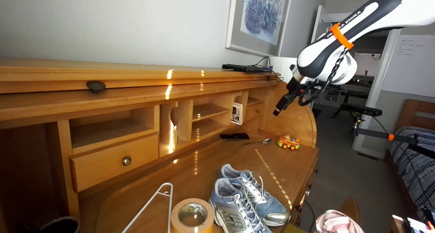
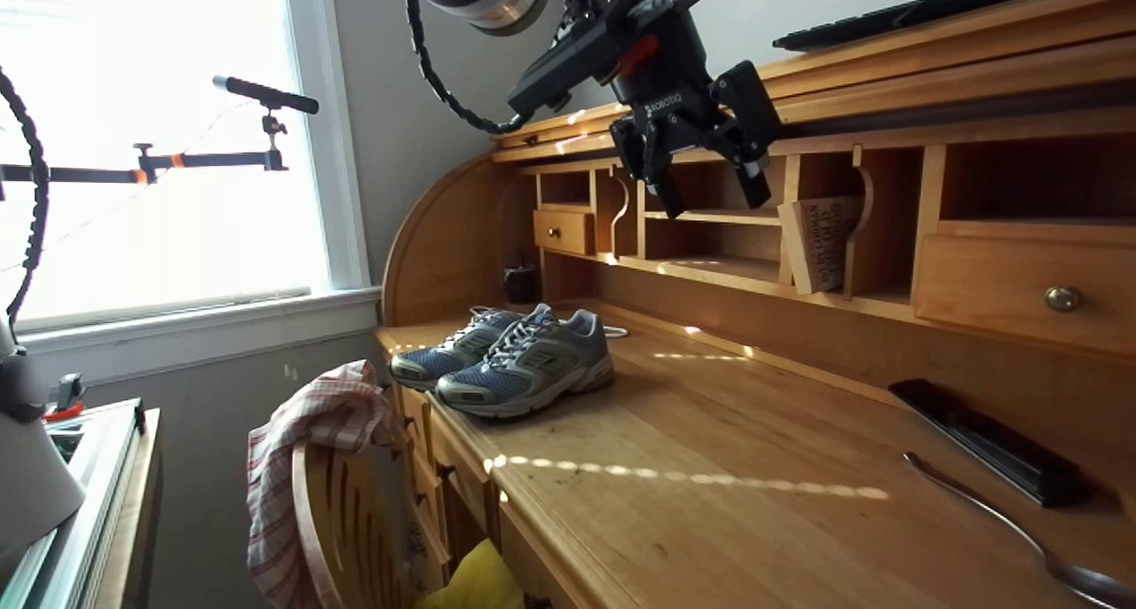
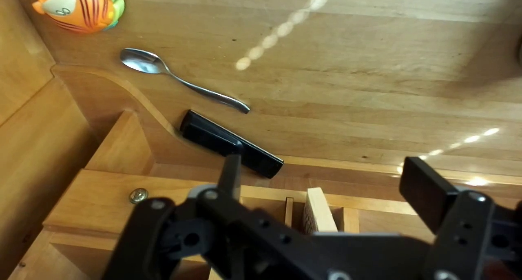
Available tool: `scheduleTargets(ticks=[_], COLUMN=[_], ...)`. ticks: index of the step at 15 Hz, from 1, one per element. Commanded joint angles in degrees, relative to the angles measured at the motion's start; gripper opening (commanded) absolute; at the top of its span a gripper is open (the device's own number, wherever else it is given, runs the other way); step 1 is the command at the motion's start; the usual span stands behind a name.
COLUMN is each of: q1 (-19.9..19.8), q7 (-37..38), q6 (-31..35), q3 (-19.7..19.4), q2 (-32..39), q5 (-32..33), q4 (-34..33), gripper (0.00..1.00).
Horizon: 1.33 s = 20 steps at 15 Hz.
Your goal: Move the book to the right side of the shelf.
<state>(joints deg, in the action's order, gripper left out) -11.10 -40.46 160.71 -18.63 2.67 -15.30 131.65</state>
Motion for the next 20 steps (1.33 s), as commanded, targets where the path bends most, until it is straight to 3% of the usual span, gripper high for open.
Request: scheduleTargets(ticks=[1, 2, 13, 20], q1=[0.0, 0.0, -1.0, -1.9], q7=[0.0, 0.0, -24.0, -32.8], q6=[0.0, 0.0, -4.6, -5.9], q3=[0.0, 0.0, 2.0, 2.4], q2=[-0.2, -0.2, 2.3, 8.6], q5=[0.0, 0.0, -24.4, -32.3], q4=[0.0, 0.0, -4.9, -9.4], gripper=[1.0, 1.0, 1.0, 1.0])
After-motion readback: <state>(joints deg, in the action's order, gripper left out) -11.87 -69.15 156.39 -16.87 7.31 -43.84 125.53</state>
